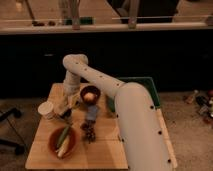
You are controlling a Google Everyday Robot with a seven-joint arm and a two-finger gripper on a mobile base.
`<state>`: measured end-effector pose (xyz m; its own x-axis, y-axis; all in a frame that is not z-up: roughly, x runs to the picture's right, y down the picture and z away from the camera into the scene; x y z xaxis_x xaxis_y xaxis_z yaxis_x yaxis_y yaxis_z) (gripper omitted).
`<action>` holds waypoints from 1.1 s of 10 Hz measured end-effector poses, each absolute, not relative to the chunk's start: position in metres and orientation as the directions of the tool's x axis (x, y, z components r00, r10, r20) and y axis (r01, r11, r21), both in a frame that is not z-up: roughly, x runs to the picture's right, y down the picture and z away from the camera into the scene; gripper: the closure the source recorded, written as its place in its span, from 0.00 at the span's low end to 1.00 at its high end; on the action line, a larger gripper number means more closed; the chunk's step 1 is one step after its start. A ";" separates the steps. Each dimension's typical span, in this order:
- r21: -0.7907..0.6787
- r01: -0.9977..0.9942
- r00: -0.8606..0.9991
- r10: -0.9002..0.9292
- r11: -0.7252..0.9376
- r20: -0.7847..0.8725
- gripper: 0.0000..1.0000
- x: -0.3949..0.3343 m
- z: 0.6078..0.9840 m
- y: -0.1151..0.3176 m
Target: Place eraser in metal cup
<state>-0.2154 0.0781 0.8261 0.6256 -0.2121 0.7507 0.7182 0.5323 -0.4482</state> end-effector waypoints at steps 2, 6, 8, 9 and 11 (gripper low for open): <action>-0.451 0.718 0.627 -0.210 0.530 0.750 0.95 -0.220 0.825 0.078; -0.466 0.707 0.639 -0.197 0.532 0.744 1.00 -0.222 0.821 0.075; -0.466 0.701 0.642 -0.193 0.541 0.742 1.00 -0.221 0.819 0.073; -0.463 0.699 0.640 -0.187 0.545 0.746 1.00 -0.221 0.818 0.074; -0.450 0.697 0.623 -0.162 0.558 0.765 1.00 -0.221 0.816 0.076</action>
